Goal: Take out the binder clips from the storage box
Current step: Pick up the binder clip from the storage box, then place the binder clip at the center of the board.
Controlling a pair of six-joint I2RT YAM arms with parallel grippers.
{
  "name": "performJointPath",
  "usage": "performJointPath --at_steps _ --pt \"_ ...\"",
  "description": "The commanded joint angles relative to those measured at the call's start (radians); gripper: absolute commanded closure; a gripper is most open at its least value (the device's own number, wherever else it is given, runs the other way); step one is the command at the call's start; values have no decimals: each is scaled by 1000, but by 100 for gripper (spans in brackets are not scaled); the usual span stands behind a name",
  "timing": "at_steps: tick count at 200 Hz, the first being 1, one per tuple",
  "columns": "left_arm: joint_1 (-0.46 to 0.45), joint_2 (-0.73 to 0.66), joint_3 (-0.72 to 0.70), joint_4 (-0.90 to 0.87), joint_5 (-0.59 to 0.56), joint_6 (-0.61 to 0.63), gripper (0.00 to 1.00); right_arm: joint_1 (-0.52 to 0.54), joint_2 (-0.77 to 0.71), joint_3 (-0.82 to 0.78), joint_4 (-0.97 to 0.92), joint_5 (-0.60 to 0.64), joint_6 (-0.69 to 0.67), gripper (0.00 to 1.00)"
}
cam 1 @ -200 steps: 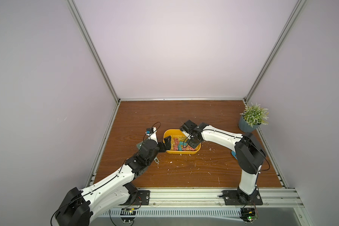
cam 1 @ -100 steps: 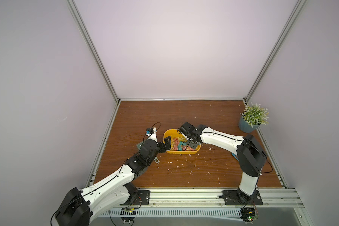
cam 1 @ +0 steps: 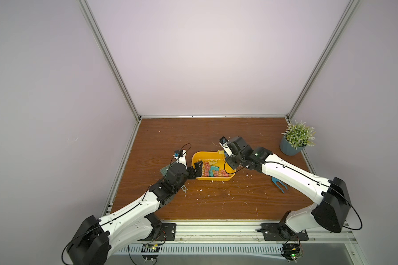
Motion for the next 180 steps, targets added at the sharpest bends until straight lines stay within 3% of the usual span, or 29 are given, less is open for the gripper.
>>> performJointPath --at_steps 1,54,68,96,108,180 --pt "7 23 33 28 42 20 0 -9 30 -3 43 -29 37 100" --pt "7 48 38 34 67 13 0 -9 232 77 -108 -62 31 100" --pt "7 49 38 30 68 16 0 -9 289 118 -186 -22 47 100" --pt "8 51 39 30 71 18 0 -9 316 155 -234 -195 10 100" --pt "7 53 39 30 73 18 0 -9 340 190 -273 -180 15 100" --pt "7 30 33 23 66 30 0 -27 190 147 -161 -187 23 100"
